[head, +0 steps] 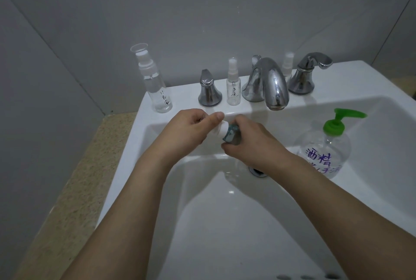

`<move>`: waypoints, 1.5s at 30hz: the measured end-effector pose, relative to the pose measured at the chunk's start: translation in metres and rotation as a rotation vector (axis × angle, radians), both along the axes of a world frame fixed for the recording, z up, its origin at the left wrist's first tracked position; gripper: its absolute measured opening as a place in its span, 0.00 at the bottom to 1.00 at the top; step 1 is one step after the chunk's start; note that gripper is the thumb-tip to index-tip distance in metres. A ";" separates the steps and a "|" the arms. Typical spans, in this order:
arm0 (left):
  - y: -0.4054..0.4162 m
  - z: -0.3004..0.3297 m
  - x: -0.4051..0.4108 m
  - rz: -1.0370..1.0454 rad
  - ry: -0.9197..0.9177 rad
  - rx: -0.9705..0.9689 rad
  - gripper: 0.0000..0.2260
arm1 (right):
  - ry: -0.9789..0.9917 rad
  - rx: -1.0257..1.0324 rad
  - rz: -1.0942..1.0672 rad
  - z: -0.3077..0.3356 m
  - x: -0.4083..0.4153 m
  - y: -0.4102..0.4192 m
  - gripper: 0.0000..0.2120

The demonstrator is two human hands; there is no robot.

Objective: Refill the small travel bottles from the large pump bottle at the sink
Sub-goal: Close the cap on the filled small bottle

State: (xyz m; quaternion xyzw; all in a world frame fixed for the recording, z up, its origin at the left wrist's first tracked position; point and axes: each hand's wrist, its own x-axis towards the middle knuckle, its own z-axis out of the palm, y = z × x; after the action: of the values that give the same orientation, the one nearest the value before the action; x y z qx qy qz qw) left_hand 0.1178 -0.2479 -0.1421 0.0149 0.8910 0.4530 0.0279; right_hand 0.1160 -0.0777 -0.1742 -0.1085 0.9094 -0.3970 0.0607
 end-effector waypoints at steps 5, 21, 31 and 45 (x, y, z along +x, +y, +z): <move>0.001 0.000 0.000 -0.088 0.002 0.096 0.08 | 0.000 0.048 0.010 -0.002 -0.002 0.001 0.11; 0.002 0.000 0.001 -0.225 -0.097 0.372 0.09 | -0.016 0.015 0.017 -0.005 -0.003 -0.001 0.09; 0.004 -0.002 0.000 -0.198 -0.035 0.381 0.15 | -0.013 0.006 0.006 -0.006 -0.003 -0.001 0.10; 0.007 0.001 0.000 0.038 -0.014 0.079 0.15 | -0.002 0.011 0.028 -0.004 -0.002 -0.002 0.09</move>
State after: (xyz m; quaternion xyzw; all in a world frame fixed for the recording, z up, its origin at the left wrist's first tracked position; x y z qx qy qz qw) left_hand 0.1183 -0.2409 -0.1411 -0.0039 0.8724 0.4881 0.0249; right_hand 0.1137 -0.0792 -0.1785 -0.1207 0.9098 -0.3913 0.0677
